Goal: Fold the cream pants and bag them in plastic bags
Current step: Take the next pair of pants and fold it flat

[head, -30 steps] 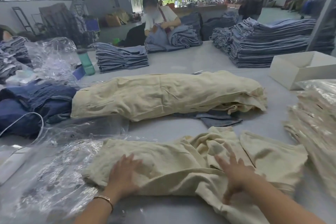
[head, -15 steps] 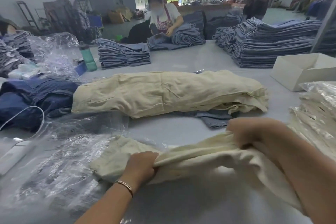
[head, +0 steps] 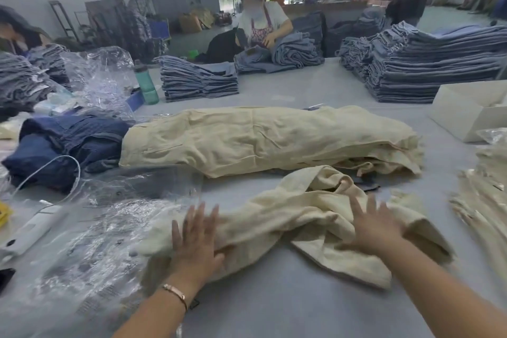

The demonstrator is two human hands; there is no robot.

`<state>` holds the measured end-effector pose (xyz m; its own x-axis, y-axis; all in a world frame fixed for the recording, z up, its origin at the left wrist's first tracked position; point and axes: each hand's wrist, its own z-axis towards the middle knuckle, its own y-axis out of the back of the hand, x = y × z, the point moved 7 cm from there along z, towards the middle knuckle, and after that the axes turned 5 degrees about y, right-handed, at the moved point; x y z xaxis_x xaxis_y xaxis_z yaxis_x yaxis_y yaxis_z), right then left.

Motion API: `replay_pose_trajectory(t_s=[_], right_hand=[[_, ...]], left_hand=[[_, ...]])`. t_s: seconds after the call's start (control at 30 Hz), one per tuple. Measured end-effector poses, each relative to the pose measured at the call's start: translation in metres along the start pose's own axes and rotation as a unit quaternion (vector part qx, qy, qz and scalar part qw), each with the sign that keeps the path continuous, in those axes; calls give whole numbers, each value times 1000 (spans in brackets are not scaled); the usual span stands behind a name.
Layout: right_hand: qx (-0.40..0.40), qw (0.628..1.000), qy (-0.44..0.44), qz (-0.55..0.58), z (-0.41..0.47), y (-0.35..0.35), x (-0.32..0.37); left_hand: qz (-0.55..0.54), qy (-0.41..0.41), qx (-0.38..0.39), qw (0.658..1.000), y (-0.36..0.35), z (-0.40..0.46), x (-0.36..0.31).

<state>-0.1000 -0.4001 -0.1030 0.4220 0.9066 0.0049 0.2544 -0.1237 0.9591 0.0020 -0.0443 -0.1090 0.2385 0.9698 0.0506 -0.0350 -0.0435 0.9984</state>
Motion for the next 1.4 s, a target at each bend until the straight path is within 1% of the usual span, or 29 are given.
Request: replay_pose_trajectory(t_s=[0.07, 0.1, 0.17, 0.2, 0.27, 0.33, 0.37, 0.4, 0.43, 0.5, 0.6, 0.67, 0.73, 0.8, 0.87, 0.9, 0.97, 1.0, 1.03, 1.07, 1.1, 1.13, 1.17, 1.23, 1.27, 1.3, 1.33, 1.37, 1.4], right_hand=[[30, 998, -45, 41, -8, -44, -17], [37, 995, -67, 63, -12, -59, -22], [36, 991, -95, 88, -16, -73, -24], [35, 990, -99, 93, -16, -74, -22], [38, 989, -106, 100, -15, -71, -19], [32, 987, -116, 111, -10, -66, -20], [28, 985, -120, 121, -6, -64, -20], [26, 983, -124, 131, -3, -61, -22], [23, 982, -125, 139, 1, -57, -23], [7, 982, -122, 146, 7, -50, -28], [-40, 990, -98, 88, 4, -41, -44], [-69, 992, -96, 31, -4, -34, -66], [-99, 989, -102, -39, -14, -24, -87], [-116, 983, -113, -90, -22, -15, -103], [-85, 980, -139, -113, -26, -13, -113], [-52, 980, -151, -122, -26, -14, -117], [31, 979, -154, -128, -25, -14, -115], [51, 980, -139, -132, -23, -12, -110], [45, 984, -106, -137, -16, -11, -101], [22, 990, -53, -132, -7, -11, -87], [-3, 994, 13, -112, -2, -11, -67], [-9, 993, 68, -98, -1, -12, -44], [-1, 990, 101, -100, -2, -17, -26], [1, 986, 117, -120, -2, -21, -9], [-37, 985, 114, -122, -4, -12, -8], [-103, 982, 109, -113, -7, 4, -10], [-197, 970, 115, -87, -13, 30, -10], [-285, 949, 123, -45, -23, 58, -14], [-358, 925, 124, 11, -34, 86, -21]], left_hand=[[-13, -12, 81, 997, -36, -14, -2], [-10, -10, 108, 994, -49, -19, -1], [-5, 2, 123, 992, -61, -24, -2], [-5, 9, 118, 993, -61, -26, -4], [-15, 12, 71, 997, -50, -32, -13], [-69, -4, 29, 997, -48, -38, -23], [-87, -11, 19, 996, -49, -40, -24], [-99, -15, 32, 994, -55, -40, -25], [-102, -27, 26, 994, -59, -39, -25], [-91, -46, -12, 995, -61, -31, -22], [-69, -68, -36, 995, -60, -14, -11], [-28, -101, -68, 992, -53, -3, -6], [4, -128, -65, 990, -43, 8, -9], [38, -128, -51, 990, -35, 18, -16], [57, -106, -61, 991, -24, 23, -20], [47, -87, -55, 994, -20, 24, -18], [11, -32, -12, 999, -18, 21, -4], [14, -25, -16, 999, -15, 18, -1], [19, -32, -6, 999, -13, 13, -2], [16, -51, -16, 998, -9, 9, -4], [13, -74, -46, 996, -2, 5, -8], [14, -91, -90, 992, 9, 2, -11], [16, -95, -123, 988, 23, -2, -12], [18, -87, -184, 979, 49, -2, -10], [21, -76, -216, 973, 62, -2, -7], [23, -58, -243, 968, 78, -2, -5], [23, -48, -276, 960, 95, -3, -4], [16, -42, -310, 950, 113, -5, -3], [4, -39, -349, 936, 131, -7, -3]])
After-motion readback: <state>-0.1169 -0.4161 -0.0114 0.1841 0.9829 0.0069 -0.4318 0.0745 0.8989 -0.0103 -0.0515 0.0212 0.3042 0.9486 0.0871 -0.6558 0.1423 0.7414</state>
